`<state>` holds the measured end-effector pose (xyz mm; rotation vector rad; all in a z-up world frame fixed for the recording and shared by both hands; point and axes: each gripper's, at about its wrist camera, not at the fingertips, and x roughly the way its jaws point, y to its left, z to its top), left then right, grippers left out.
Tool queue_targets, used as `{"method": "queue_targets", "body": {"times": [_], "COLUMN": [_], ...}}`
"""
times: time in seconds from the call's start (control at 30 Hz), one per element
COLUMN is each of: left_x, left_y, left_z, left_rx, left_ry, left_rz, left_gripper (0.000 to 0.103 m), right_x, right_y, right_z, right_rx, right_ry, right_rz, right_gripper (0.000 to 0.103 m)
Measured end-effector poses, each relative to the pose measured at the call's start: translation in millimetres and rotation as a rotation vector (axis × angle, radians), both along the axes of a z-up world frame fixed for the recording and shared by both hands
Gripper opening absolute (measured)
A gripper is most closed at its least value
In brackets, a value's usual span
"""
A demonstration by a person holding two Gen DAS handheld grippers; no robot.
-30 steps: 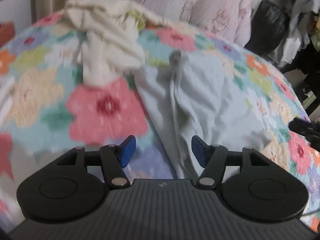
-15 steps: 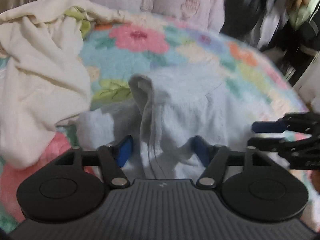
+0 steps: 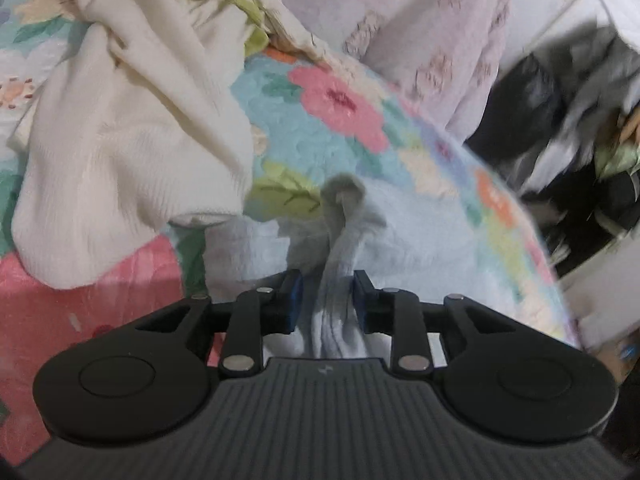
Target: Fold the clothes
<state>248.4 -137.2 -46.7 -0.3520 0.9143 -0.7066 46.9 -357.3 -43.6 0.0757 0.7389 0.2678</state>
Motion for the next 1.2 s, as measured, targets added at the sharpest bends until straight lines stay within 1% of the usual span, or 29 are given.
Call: {"method": "queue_targets", "body": {"times": [0.07,0.1,0.13,0.17,0.2,0.23,0.27,0.3,0.33,0.4,0.43,0.47,0.5,0.57,0.6,0.63,0.7,0.77,0.8,0.83,0.93,0.97,1.0,1.03,1.07,1.1,1.13,1.17,1.2], "left_x": [-5,-8,-12,-17,-23,-29,-35,-42,-49,-63,-68,-72,-76,-77,-78,-81,-88,-91,-91,-89,-84,-82,-79,-77,-75,-74,-73,-73,-71], "left_y": [4,6,9,10,10,10,10,9,8,5,5,7,9,16,18,19,21,29,34,40,47,48,44,40,35,29,24,20,18], "left_z": [12,16,19,21,22,23,25,25,24,15,9,2,-3,-3,0,4,9,9,8,6,-1,-4,-7,-10,-13,-17,-21,-24,-27], "left_rx": [0.010,0.000,-0.015,-0.013,0.003,0.019,0.035,0.076,0.134,0.249,0.295,0.334,0.343,0.319,0.318,0.324,0.324,0.264,0.220,0.160,0.001,-0.032,-0.032,0.005,0.067,0.137,0.160,0.149,0.127], "left_ry": [-0.040,-0.040,-0.029,-0.018,-0.011,-0.003,0.004,0.004,-0.002,-0.007,0.003,0.021,0.036,0.075,0.082,0.073,0.055,0.077,0.096,0.122,0.184,0.197,0.197,0.185,0.161,0.134,0.105,0.075,0.063], "left_rz": [-0.014,-0.034,-0.060,-0.083,-0.102,-0.120,-0.139,-0.150,-0.155,-0.155,-0.137,-0.109,-0.081,-0.019,0.005,0.020,0.045,0.065,0.067,0.057,0.017,-0.005,-0.024,-0.030,-0.040,-0.056,-0.091,-0.139,-0.168], "left_gripper": [0.027,0.031,0.034,0.042,0.046,0.046,0.046,0.047,0.047,0.045,0.045,0.046,0.046,0.046,0.046,0.046,0.046,0.046,0.046,0.047,0.052,0.061,0.068,0.071,0.074,0.074,0.077,0.088,0.091], "right_x": [3,6,8,11,14,15,14,12,9,7,6,5,2,-5,-7,-7,-5,-3,-3,-3,-7,-8,-10,-10,-11,-11,-12,-13,-10], "right_y": [18,28,38,48,58,66,74,78,80,70,62,53,47,33,23,14,-4,-22,-32,-43,-68,-76,-84,-90,-94,-97,-99,-101,-102], "right_z": [1,-3,-7,-11,-15,-20,-23,-24,-24,-20,-17,-13,-8,4,9,13,15,15,15,14,1,-5,-10,-18,-25,-30,-34,-38,-43], "right_rx": [0.022,0.027,0.033,0.038,0.043,0.054,0.041,0.029,0.019,0.084,0.146,0.199,0.209,0.161,0.132,0.102,0.042,-0.015,-0.012,0.001,0.119,0.163,0.208,0.250,0.287,0.328,0.369,0.411,0.481], "right_ry": [-0.012,-0.007,-0.003,0.001,0.005,0.014,0.010,0.003,-0.004,0.012,0.037,0.058,0.059,0.025,0.007,-0.002,-0.001,0.013,0.026,0.042,0.102,0.125,0.148,0.176,0.198,0.202,0.203,0.203,0.219], "right_rz": [0.048,0.072,0.096,0.120,0.144,0.165,0.162,0.155,0.150,0.161,0.182,0.194,0.180,0.104,0.053,0.004,-0.078,-0.160,-0.191,-0.218,-0.267,-0.282,-0.298,-0.308,-0.315,-0.309,-0.300,-0.290,-0.258], "right_gripper": [0.052,0.052,0.052,0.052,0.054,0.054,0.054,0.055,0.055,0.054,0.053,0.052,0.053,0.057,0.061,0.062,0.063,0.063,0.064,0.065,0.069,0.070,0.070,0.070,0.071,0.071,0.074,0.074,0.075]}}
